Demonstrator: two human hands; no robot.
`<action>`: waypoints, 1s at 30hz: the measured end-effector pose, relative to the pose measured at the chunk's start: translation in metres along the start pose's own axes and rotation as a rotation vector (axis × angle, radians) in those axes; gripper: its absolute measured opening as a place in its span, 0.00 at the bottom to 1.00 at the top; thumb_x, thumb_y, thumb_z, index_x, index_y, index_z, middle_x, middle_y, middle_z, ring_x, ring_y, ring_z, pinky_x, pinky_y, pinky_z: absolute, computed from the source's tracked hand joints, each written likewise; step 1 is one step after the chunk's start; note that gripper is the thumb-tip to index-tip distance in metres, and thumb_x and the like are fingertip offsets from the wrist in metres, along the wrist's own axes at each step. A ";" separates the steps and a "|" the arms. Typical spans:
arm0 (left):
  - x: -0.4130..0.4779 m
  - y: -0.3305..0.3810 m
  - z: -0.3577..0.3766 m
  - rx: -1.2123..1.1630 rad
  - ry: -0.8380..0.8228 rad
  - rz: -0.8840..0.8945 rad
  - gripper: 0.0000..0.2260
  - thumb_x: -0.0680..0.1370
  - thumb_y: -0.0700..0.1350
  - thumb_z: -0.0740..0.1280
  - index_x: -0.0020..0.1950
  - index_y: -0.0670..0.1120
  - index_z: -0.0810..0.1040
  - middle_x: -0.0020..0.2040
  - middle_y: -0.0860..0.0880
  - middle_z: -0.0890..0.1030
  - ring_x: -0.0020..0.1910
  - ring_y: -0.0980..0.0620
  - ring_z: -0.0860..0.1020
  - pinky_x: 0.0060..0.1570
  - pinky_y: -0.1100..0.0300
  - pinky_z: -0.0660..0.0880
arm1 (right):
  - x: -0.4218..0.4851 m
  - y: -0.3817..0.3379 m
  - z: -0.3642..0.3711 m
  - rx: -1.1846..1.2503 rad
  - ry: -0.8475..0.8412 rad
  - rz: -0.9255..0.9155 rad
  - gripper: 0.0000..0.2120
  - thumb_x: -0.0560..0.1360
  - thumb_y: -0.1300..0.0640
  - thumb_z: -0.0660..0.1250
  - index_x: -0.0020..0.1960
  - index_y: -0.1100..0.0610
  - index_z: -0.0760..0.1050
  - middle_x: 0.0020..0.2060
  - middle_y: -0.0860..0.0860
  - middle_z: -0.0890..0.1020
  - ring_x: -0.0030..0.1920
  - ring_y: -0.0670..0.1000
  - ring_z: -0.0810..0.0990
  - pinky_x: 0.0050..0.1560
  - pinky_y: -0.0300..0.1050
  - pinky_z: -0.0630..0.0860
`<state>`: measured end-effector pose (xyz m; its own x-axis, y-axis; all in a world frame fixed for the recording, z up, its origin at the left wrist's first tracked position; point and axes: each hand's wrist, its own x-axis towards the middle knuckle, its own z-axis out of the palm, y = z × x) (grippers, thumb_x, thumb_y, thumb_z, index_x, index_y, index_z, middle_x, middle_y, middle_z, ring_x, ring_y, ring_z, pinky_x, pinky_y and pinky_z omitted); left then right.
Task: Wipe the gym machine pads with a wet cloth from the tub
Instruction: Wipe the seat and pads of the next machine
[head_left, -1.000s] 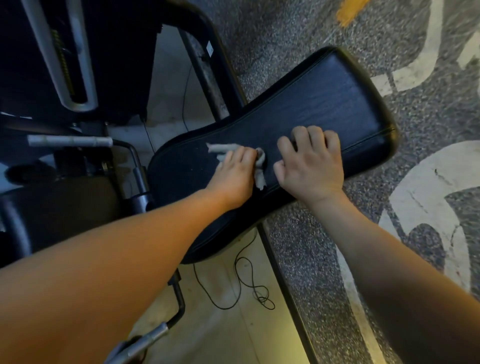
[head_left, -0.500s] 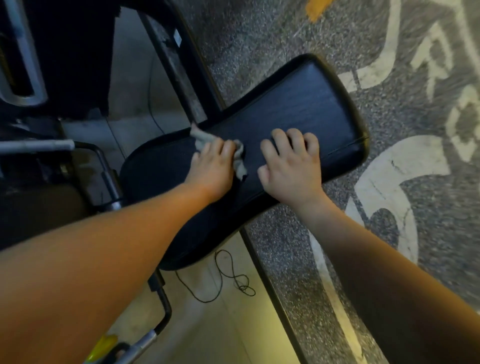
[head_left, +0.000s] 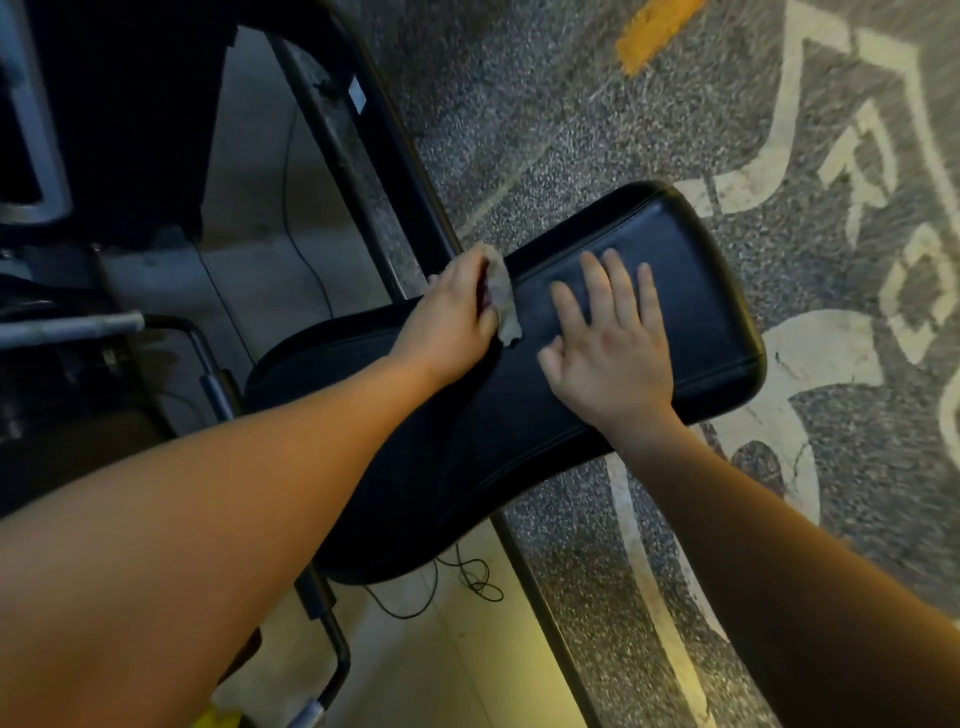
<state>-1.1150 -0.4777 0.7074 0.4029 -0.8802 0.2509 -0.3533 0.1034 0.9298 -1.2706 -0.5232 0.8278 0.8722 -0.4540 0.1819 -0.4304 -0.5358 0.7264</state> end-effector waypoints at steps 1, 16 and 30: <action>0.002 -0.002 0.001 0.066 -0.016 -0.079 0.17 0.80 0.45 0.61 0.68 0.51 0.64 0.67 0.48 0.72 0.70 0.39 0.69 0.68 0.47 0.61 | 0.001 0.000 0.001 0.002 -0.004 -0.002 0.26 0.76 0.50 0.60 0.71 0.58 0.73 0.75 0.63 0.68 0.78 0.64 0.61 0.78 0.66 0.53; 0.056 0.015 -0.006 0.052 -0.224 0.117 0.22 0.85 0.46 0.57 0.80 0.46 0.63 0.80 0.46 0.63 0.77 0.48 0.63 0.73 0.58 0.60 | 0.002 0.000 0.007 -0.002 -0.011 -0.004 0.25 0.77 0.49 0.60 0.70 0.59 0.75 0.75 0.64 0.69 0.78 0.65 0.61 0.78 0.67 0.52; 0.003 -0.041 -0.026 0.289 -0.264 -0.176 0.20 0.85 0.49 0.53 0.76 0.49 0.65 0.71 0.43 0.73 0.65 0.39 0.74 0.62 0.45 0.73 | 0.002 -0.002 0.004 -0.014 -0.066 0.012 0.26 0.79 0.47 0.59 0.74 0.58 0.72 0.77 0.64 0.65 0.79 0.64 0.58 0.79 0.67 0.50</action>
<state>-1.0770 -0.4724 0.6767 0.2612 -0.9651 -0.0170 -0.5356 -0.1596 0.8292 -1.2688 -0.5261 0.8237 0.8495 -0.5068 0.1465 -0.4370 -0.5204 0.7337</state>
